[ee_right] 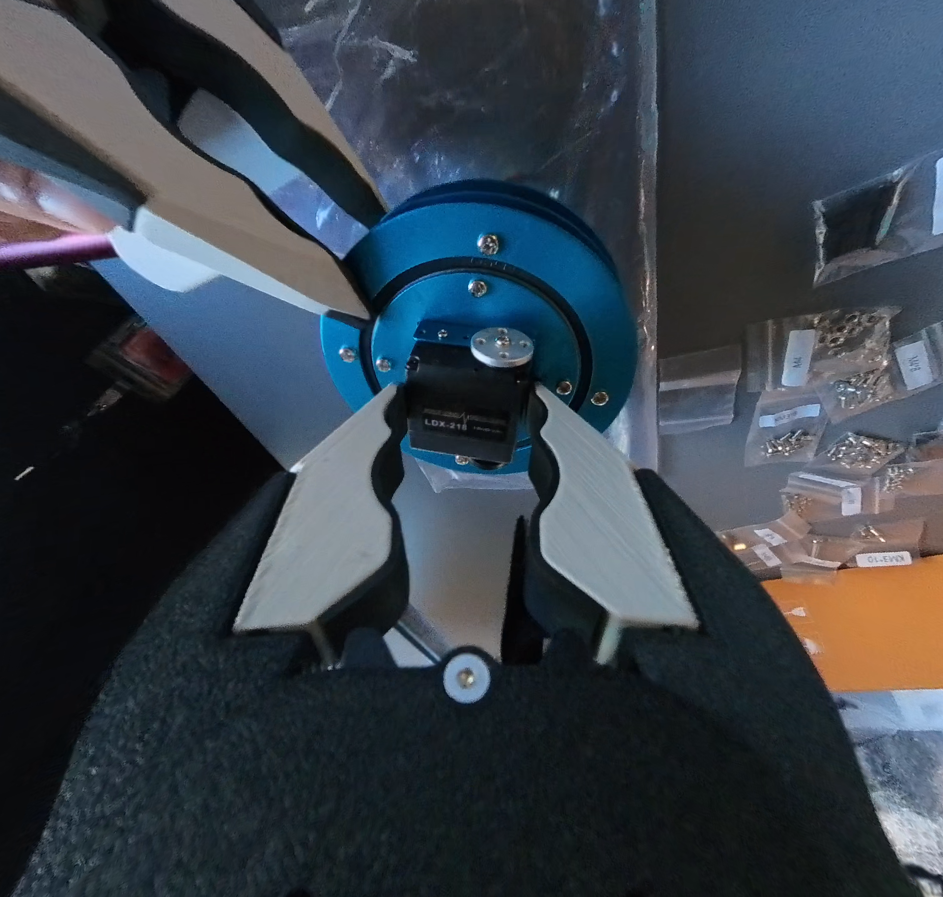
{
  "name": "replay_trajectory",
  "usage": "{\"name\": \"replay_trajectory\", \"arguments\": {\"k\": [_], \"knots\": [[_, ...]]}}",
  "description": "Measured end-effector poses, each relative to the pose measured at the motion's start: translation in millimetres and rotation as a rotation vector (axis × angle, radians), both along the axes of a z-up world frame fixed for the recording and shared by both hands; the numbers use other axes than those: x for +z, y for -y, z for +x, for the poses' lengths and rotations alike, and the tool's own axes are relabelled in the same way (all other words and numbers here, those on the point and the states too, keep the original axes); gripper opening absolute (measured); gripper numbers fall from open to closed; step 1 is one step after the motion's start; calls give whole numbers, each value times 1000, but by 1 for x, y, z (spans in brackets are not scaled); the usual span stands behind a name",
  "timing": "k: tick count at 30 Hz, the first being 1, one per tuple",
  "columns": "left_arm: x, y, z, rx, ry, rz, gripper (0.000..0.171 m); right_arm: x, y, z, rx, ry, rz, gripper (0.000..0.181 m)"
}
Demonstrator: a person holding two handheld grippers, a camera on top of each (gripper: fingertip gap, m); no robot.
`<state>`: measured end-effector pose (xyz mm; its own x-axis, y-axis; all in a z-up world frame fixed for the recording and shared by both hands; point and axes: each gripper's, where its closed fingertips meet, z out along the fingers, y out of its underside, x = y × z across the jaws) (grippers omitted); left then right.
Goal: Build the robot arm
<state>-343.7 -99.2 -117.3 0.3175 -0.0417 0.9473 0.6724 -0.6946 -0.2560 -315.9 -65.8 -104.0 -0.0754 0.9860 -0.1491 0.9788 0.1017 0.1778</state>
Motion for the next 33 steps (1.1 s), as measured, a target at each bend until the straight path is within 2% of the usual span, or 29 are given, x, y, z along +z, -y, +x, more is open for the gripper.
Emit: {"name": "replay_trajectory", "arguments": {"k": [2,4,5,7,8,11,12,14,16,19,21,23,27,33], "knots": [[6,6,-6,3,-77,44,48,2,-1,-2,21,-55,5,47],[25,20,-17,29,-107,136,57,16,-9,-14,26,-237,34,54],[35,32,-25,54,-124,189,57,29,-13,-18,-10,-349,43,50],[55,67,-45,133,-165,308,57,65,-16,-20,-75,-643,57,54],[60,88,-56,180,-193,353,57,84,-13,-14,-89,-809,69,50],[50,157,-110,390,-377,366,57,108,13,28,-123,-1223,37,50],[43,180,-136,484,-461,344,57,105,25,44,-148,-1322,15,56],[35,224,-185,658,-620,295,56,87,37,72,-231,-1445,28,56],[24,260,-232,757,-853,196,56,62,53,88,-347,-1492,-16,57],[13,293,-294,770,-1259,34,56,37,67,89,-528,-1545,-48,56],[3,302,-324,723,-1408,-77,56,29,70,79,-537,-1582,0,58],[4,304,-344,754,-1425,-72,54,28,64,71,-508,-1584,114,57],[-20,300,-350,673,-1240,-70,54,32,42,66,-514,-1613,316,56],[-26,298,-346,632,-1193,-37,54,38,28,78,-578,-1686,399,54]]}}
